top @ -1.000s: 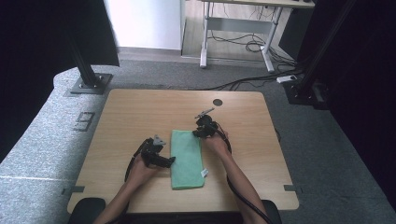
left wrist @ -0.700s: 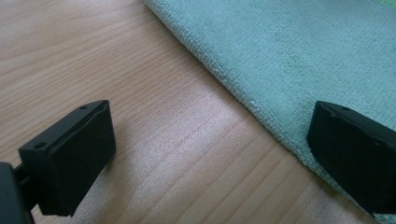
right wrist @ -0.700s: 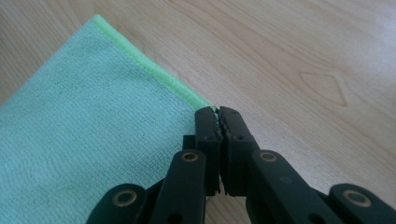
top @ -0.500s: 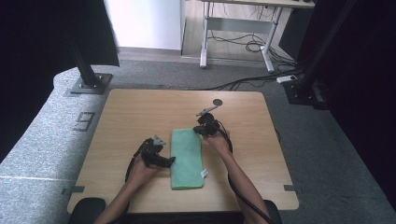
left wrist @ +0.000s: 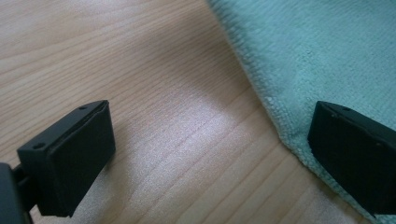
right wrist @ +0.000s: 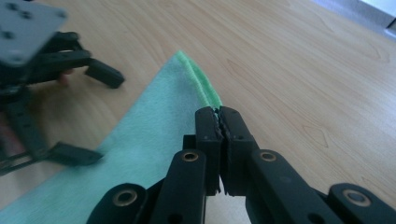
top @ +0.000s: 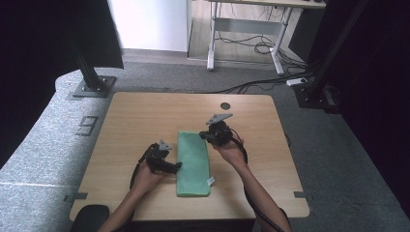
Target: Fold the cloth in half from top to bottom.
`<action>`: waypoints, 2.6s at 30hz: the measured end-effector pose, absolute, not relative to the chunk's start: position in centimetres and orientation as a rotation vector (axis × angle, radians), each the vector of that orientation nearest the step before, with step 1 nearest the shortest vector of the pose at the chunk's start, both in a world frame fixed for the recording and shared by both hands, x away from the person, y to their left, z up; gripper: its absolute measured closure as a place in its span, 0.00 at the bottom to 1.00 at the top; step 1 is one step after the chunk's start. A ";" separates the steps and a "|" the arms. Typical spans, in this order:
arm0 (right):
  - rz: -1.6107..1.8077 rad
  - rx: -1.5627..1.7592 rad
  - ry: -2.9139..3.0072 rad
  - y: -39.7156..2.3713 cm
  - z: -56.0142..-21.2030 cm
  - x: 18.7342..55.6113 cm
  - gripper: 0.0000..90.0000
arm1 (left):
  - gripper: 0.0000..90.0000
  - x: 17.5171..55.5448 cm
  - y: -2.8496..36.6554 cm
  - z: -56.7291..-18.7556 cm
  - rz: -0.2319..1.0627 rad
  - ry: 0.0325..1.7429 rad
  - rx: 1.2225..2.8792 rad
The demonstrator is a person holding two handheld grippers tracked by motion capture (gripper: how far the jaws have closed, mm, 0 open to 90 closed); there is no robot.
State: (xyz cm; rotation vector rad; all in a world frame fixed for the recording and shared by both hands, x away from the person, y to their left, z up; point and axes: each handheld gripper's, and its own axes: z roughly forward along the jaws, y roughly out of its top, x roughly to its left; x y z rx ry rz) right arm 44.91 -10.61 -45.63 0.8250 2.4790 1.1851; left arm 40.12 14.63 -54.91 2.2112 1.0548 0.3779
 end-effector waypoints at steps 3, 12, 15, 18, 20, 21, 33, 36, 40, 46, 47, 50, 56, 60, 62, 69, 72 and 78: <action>1.201 0.793 2.476 -11.0 -45.1 43.7 0.96 | 0.01 40.1 14.6 -54.9 0.378 1.055 2.210; 1.244 0.723 2.481 -12.0 -44.5 39.9 0.96 | 0.01 40.1 14.6 -54.9 0.379 1.055 2.210; 1.255 0.715 2.483 -12.5 -44.7 38.8 0.96 | 0.01 40.1 14.6 -54.9 0.380 1.056 2.208; 1.267 0.715 2.491 -13.0 -45.0 37.7 0.96 | 0.01 40.1 14.6 -54.9 0.381 1.053 2.212; 1.277 0.716 2.496 -13.2 -45.3 37.1 0.96 | 0.01 40.1 14.6 -54.9 0.381 1.053 2.212; 1.281 0.717 2.499 -13.3 -45.5 36.7 0.96 | 0.01 40.1 14.6 -54.9 0.381 1.053 2.213; 1.265 0.720 2.563 -13.5 -48.7 33.1 0.96 | 0.01 40.1 14.6 -54.9 0.380 1.056 2.208; 1.257 0.747 2.588 -13.5 -49.7 32.9 0.96 | 0.01 40.2 14.6 -54.9 0.379 1.054 2.208; 1.231 0.761 2.626 -13.3 -50.8 32.7 0.95 | 0.01 40.3 14.7 -54.9 0.369 1.035 2.218; 1.191 0.771 2.635 -13.0 -51.5 32.5 0.95 | 0.02 40.0 14.7 -53.9 0.360 0.991 2.269; 1.192 0.774 2.636 -13.0 -51.5 32.5 0.95 | 0.02 39.8 14.7 -53.7 0.353 0.984 2.273; 1.187 0.777 2.633 -13.1 -51.5 32.5 0.95 | 0.03 39.5 14.8 -53.8 0.336 0.993 2.291; 1.190 0.776 2.623 -13.1 -51.4 32.4 0.95 | 0.03 39.1 15.0 -54.0 0.327 1.008 2.279; 1.195 0.786 2.614 -13.3 -51.3 32.4 0.95 | 0.04 38.8 15.1 -54.4 0.322 1.024 2.271; 1.211 0.779 2.605 -13.3 -51.0 32.1 0.95 | 0.04 38.7 15.0 -54.4 0.334 1.032 2.269; 1.216 0.740 2.626 -13.1 -50.8 30.7 0.95 | 0.04 38.6 15.0 -54.5 0.343 1.039 2.261; 1.196 0.750 2.652 -13.0 -51.5 30.6 0.95 | 0.04 38.6 15.0 -54.4 0.342 1.044 2.263; 1.124 0.751 2.691 -12.6 -52.8 30.7 0.94 | 0.06 38.1 14.8 -53.3 0.297 0.979 2.335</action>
